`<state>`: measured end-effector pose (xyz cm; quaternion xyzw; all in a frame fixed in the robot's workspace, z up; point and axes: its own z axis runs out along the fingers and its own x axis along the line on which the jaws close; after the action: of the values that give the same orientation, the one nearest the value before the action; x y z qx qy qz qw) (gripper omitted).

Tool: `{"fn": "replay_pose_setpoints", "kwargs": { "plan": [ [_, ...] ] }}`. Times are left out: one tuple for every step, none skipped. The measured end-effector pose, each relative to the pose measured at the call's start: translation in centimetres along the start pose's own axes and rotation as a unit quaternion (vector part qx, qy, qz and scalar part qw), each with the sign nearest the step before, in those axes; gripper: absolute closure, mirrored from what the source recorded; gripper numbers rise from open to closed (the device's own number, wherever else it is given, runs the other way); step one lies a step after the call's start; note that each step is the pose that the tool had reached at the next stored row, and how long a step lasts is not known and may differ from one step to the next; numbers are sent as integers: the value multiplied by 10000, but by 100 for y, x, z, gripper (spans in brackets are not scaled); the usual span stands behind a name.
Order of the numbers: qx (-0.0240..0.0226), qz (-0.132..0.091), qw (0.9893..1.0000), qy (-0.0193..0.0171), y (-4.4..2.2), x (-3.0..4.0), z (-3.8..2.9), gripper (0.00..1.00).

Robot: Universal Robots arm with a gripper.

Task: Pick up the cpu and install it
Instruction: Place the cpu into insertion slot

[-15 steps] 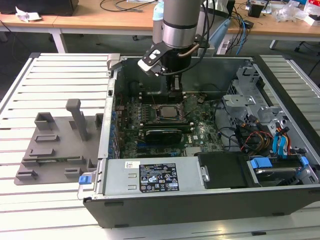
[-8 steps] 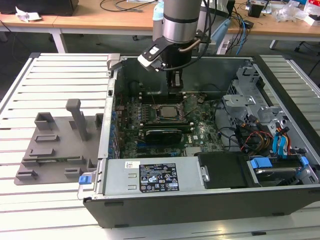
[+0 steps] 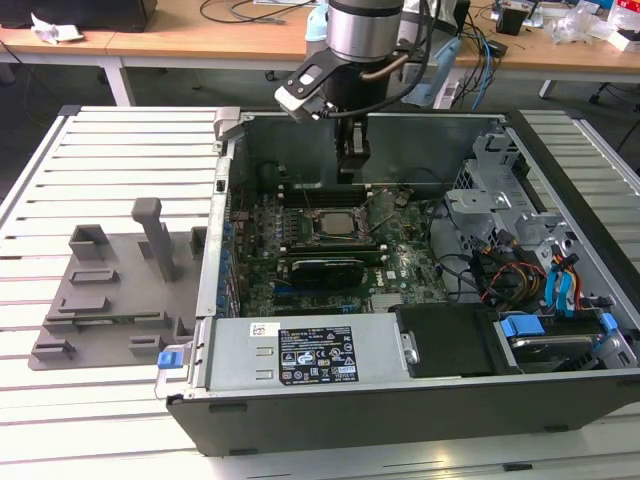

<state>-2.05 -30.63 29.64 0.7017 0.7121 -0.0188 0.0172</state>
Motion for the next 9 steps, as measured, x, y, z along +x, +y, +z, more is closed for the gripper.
{"fn": "replay_pose_setpoints", "kwargs": {
  "plan": [
    [0,0,10000,-3,0,-3,-48,89],
    [0,0,10000,-4,0,-4,-72,89],
    [0,0,10000,-5,0,-5,-95,89],
    [0,0,10000,-6,0,-6,-110,89],
    [0,0,10000,-6,0,-6,-121,89],
    [0,0,10000,-6,0,-7,-141,89],
    [0,0,10000,-6,-1,-8,-160,89],
    [0,0,10000,-7,-1,-9,-179,89],
    [0,0,10000,-7,-1,-10,-193,89]
  ]
}}
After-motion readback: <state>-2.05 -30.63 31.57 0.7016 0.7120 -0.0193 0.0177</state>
